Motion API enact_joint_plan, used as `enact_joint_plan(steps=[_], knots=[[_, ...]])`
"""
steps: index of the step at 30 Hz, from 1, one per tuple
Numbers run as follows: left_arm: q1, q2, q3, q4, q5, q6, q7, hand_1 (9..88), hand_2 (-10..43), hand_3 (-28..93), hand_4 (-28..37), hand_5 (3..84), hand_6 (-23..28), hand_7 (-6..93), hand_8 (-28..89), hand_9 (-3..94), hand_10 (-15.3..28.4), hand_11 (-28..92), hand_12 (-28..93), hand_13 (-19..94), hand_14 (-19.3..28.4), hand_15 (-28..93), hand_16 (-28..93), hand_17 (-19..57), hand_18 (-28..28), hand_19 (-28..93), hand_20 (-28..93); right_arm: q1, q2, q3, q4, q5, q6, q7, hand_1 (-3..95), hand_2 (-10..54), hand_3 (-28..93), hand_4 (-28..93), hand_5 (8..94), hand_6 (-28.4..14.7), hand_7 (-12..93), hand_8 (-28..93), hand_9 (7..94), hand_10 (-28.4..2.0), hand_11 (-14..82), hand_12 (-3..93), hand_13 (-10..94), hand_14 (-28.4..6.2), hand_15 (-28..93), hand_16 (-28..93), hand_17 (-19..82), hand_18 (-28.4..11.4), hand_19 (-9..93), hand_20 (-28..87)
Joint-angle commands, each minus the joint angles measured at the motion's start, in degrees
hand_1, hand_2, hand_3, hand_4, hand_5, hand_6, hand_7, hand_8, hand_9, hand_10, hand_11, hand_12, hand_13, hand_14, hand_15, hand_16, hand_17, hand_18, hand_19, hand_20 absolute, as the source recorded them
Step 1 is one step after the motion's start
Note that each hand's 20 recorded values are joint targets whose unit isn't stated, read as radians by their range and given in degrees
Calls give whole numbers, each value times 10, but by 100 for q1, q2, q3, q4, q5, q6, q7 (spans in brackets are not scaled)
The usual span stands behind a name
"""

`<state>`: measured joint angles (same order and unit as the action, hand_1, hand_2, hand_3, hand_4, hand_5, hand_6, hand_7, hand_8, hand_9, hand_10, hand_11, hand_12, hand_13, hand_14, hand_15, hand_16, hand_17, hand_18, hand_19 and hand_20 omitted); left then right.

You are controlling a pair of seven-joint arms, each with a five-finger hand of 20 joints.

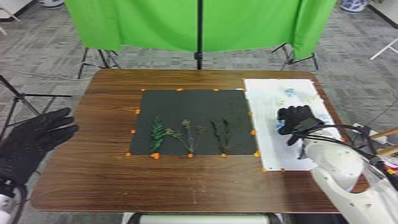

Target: Arrange flowers

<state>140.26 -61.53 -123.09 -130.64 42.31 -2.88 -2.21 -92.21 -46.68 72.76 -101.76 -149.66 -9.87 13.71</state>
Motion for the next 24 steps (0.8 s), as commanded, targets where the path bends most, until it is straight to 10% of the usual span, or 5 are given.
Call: enact_joint_plan(steps=[1,13,24], knots=[[-28,83,-224,-37,-25,12,-44,290,46,699,-246,405,44,207,-113,354,118,274,154,281,154,414,-40,-59,222,524,6,-29,7,-79,216,96,1237,-135,481,-65,781,-283,692,12,496,-160,839,-22,213,457,734,-24,583,302,332,-171,841,417],[172,-20,-493,-71,-120,2,-76,290,46,697,-244,406,43,202,-110,356,117,269,156,285,153,410,-37,-57,222,523,7,768,-385,-651,-93,257,1517,-502,450,-95,882,-283,755,7,435,-132,882,-28,181,472,769,-22,557,350,349,-178,857,421],[395,-318,-224,-74,-56,130,-88,288,44,701,-246,404,38,211,-113,357,116,270,156,286,151,409,-37,-57,222,522,7,2502,-1476,-2207,322,39,1280,-1390,437,-95,883,-251,749,-3,443,-128,871,-46,195,489,744,-33,582,359,333,-179,854,431]])
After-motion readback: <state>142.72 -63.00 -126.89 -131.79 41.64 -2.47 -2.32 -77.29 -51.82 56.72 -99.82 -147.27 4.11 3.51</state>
